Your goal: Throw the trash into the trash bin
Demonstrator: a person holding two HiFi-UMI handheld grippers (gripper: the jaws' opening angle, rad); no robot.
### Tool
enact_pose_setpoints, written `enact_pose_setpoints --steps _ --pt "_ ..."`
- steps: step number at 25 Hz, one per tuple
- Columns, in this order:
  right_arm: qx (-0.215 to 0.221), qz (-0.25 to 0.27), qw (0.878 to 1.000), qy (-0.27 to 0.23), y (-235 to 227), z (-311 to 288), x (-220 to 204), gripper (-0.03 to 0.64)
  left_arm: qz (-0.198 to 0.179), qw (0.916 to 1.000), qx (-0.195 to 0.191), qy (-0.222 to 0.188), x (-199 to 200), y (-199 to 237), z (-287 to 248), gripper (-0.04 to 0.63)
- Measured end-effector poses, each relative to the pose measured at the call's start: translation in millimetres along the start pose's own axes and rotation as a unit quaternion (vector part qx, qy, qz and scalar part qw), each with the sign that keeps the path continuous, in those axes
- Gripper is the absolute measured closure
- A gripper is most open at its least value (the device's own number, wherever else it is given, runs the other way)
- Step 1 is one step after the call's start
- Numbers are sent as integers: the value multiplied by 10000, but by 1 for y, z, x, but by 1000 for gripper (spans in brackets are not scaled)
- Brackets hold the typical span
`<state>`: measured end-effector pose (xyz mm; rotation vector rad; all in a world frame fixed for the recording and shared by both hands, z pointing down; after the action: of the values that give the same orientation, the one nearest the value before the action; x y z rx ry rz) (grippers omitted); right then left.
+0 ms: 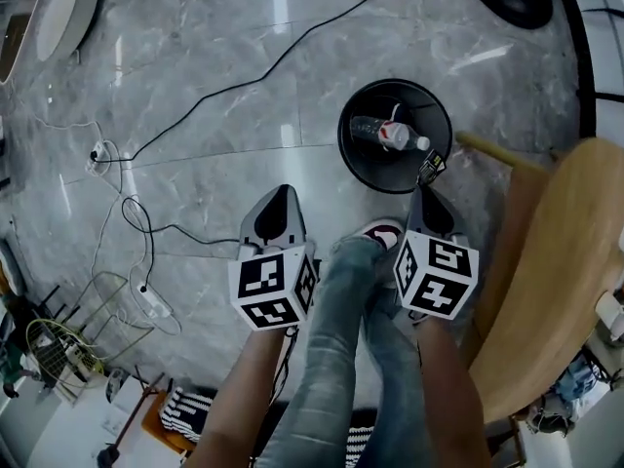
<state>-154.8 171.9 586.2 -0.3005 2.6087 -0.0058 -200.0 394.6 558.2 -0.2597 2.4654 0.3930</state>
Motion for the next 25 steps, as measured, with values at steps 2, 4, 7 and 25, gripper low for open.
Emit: enact_pose_setpoints --steps 2,4,7,25 --pt "16 35 10000 55 6 -7 -3 598 50 10000 31 -23 -2 9 0 579" --pt "54 42 9999 107 12 -10 -4 596 98 9999 56 -43 -2 15 2 580" --pt "268 -15 9995 147 23 -12 -1 503 166 9998 85 -75 1 21 7 580" --pt "180 -318 9991 -207 -10 41 7 482 -70 9994 -105 -317 23 -18 35 580"
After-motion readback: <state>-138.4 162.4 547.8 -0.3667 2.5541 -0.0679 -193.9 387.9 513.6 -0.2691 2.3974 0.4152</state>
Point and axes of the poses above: the fingertips, and each gripper's own axes: z backward along the fingers, y to its left, x out of its top, the point moved 4 cm from there along z, backward along the fingers, and after that the axes turned 5 degrees about -x, right-handed, at the moved point
